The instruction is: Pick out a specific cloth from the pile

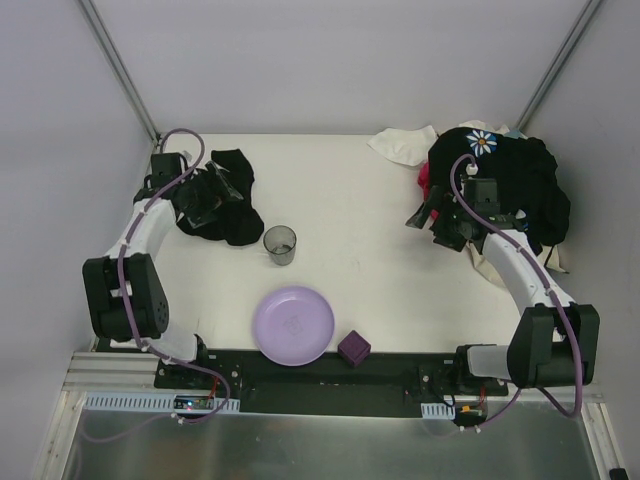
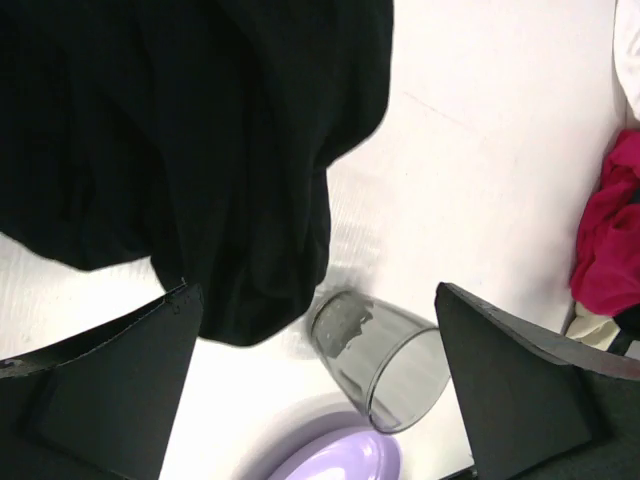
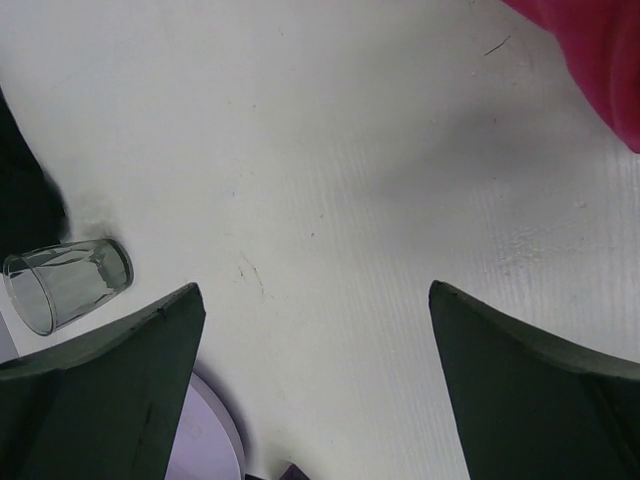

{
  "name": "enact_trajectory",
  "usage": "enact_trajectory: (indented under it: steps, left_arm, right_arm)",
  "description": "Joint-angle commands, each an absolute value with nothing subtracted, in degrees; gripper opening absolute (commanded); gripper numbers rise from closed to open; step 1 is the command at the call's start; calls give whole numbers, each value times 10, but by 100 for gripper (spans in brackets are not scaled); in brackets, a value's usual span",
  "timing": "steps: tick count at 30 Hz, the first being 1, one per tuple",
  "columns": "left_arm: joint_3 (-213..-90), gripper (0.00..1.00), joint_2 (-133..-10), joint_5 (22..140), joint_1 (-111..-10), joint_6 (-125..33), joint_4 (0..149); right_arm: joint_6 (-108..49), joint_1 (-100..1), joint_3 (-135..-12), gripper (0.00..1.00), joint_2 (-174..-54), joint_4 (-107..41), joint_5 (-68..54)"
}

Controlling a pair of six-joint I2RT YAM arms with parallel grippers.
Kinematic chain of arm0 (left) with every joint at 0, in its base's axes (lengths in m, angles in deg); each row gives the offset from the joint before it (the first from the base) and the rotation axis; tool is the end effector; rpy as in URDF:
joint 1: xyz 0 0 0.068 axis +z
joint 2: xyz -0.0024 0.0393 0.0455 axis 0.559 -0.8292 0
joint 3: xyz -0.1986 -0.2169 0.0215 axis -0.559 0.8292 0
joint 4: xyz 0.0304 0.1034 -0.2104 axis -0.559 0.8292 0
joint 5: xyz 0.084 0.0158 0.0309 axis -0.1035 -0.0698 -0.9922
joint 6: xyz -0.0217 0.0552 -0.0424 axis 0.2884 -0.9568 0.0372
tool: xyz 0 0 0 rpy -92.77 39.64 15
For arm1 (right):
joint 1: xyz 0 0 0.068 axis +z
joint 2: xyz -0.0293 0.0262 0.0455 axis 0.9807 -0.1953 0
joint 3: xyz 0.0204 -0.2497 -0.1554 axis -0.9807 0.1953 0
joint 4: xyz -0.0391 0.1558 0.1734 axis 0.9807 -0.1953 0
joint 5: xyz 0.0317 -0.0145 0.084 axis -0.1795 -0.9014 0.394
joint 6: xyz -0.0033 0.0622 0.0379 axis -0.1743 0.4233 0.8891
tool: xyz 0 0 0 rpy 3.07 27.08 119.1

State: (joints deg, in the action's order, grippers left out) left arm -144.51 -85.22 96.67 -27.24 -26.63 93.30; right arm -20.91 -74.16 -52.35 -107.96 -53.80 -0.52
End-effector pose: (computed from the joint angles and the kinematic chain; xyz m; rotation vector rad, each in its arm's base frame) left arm 0.3388 0.0152 0.2789 -0.5250 2.2503 -0.6939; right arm 0.2672 0.0362 0.2788 0.0989 2.3298 0.4646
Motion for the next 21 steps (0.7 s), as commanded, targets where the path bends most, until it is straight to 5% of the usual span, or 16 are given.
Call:
enact_trajectory:
  steps: [1,21]
  left_arm:
    - [-1408,99,-784,966,-275,-317,955]
    - [-1328,99,-540,686,-502,-408,1063]
  right_arm:
    - [-207,-723,-536,96,-1061,-537,-7]
    - [-245,-685,-512,96,-928,-620,-63]
